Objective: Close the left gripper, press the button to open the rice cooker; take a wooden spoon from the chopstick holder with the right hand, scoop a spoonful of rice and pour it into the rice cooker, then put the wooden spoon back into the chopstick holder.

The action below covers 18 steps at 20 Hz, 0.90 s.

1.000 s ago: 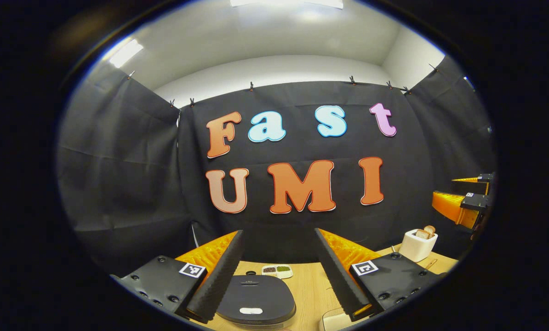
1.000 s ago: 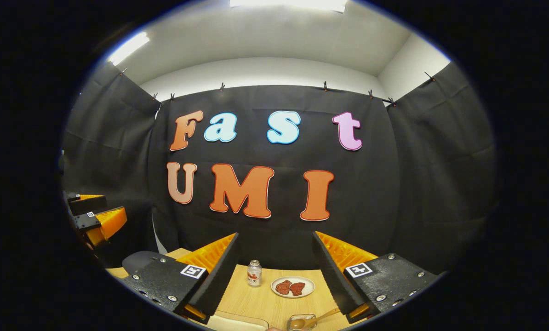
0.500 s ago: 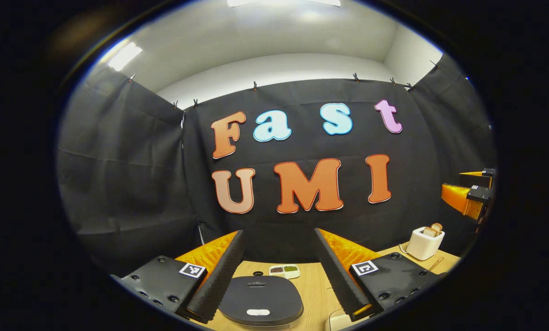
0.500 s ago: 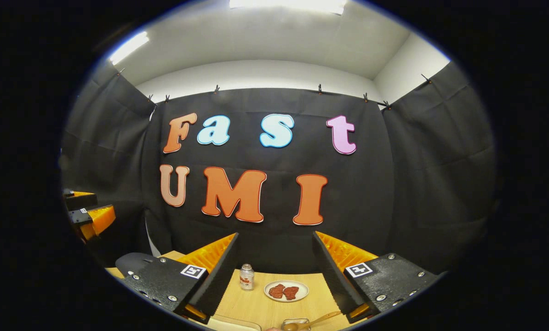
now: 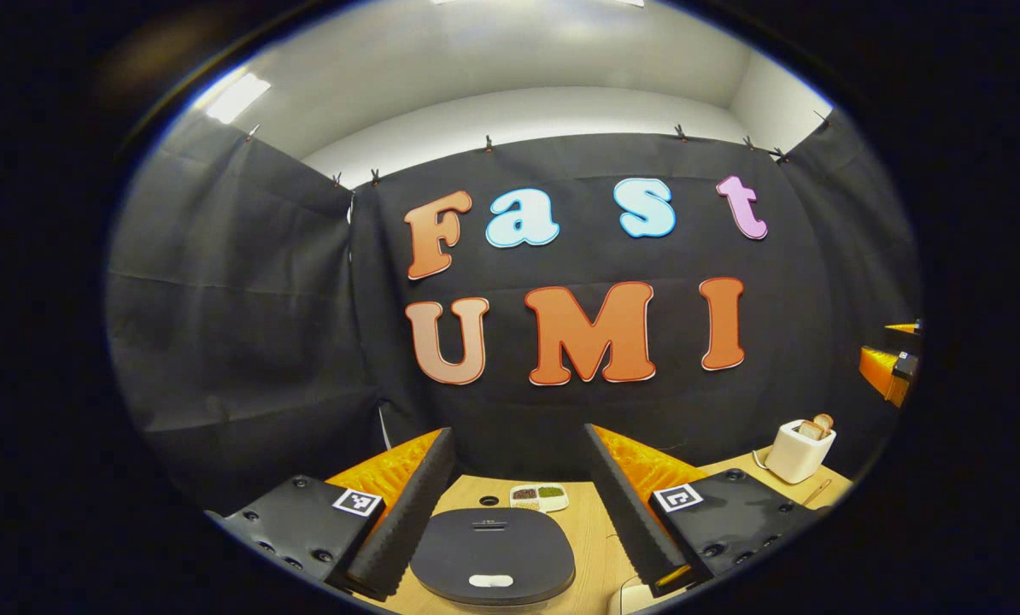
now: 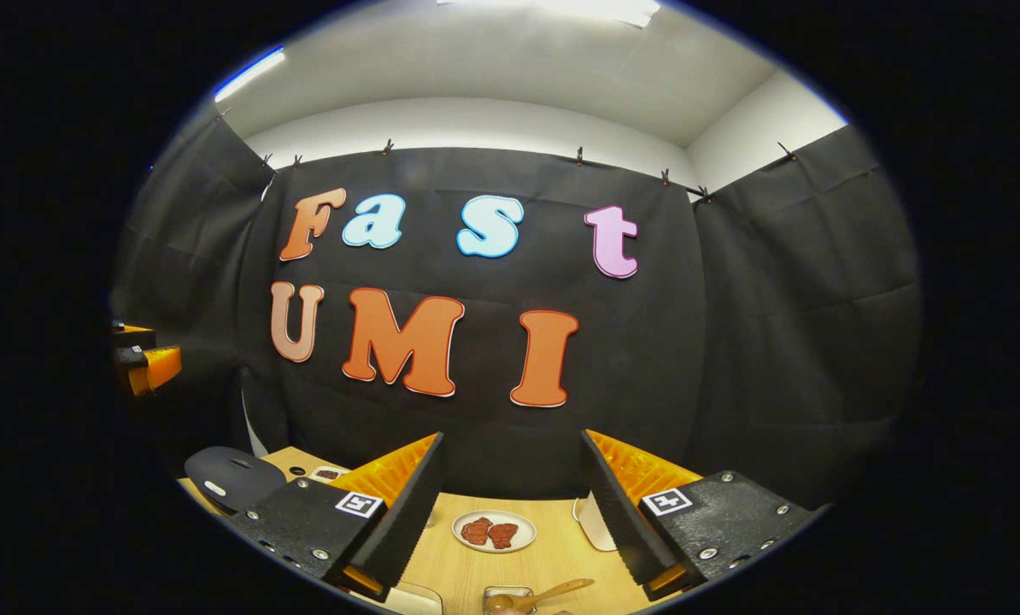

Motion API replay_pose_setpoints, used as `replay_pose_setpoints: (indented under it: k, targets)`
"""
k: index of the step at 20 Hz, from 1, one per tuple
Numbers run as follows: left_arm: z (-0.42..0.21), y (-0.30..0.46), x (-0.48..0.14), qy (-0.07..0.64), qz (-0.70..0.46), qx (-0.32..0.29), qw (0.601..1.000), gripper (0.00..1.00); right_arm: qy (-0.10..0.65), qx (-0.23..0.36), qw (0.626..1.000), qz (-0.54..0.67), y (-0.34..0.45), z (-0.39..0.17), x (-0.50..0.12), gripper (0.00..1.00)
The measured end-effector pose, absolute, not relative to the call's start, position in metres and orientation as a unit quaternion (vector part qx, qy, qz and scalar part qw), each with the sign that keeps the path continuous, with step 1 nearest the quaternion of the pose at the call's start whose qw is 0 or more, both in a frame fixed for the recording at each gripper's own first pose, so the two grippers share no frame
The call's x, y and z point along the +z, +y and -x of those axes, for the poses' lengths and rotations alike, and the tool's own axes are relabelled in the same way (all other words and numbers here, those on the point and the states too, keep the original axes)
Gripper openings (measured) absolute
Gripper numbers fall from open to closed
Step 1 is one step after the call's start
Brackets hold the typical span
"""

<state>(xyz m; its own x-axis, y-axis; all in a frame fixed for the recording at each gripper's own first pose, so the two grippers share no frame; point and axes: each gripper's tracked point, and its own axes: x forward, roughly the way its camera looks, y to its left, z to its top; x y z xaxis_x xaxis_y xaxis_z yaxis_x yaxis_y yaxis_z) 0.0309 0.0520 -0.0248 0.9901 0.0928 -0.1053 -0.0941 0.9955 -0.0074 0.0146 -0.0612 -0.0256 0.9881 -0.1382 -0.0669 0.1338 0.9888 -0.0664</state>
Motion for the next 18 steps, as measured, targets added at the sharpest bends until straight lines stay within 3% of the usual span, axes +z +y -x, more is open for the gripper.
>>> replay_pose_setpoints:
  k: [3,4,5,7,13,15,18]
  targets:
    - [-0.035,0.063,-0.036,0.076,0.01,0.052,0.996,0.94,0.047,-0.083,0.995,0.032,-0.074,-0.012,-0.034,0.96]
    - [-0.033,0.068,-0.042,0.086,0.007,0.055,0.995,1.0,0.053,-0.089,0.994,0.031,-0.079,-0.011,-0.038,0.95]
    - [-0.034,0.072,-0.045,0.095,0.004,0.055,0.994,0.94,0.058,-0.093,0.994,0.028,-0.083,-0.01,-0.042,0.95]
    - [-0.036,0.081,-0.049,0.112,-0.001,0.062,0.992,0.96,0.068,-0.099,0.992,0.027,-0.088,-0.008,-0.049,0.95]
    - [-0.046,0.074,-0.07,0.179,0.005,0.047,0.983,0.23,0.085,-0.112,0.989,0.033,-0.102,0.0,-0.062,0.95]
    - [-0.047,0.061,-0.092,0.226,0.032,0.023,0.973,0.05,0.094,-0.114,0.989,0.031,-0.104,0.003,-0.068,0.95]
    - [-0.044,0.052,-0.136,0.319,0.073,0.004,0.945,0.05,0.105,-0.122,0.986,0.036,-0.111,0.01,-0.076,0.95]
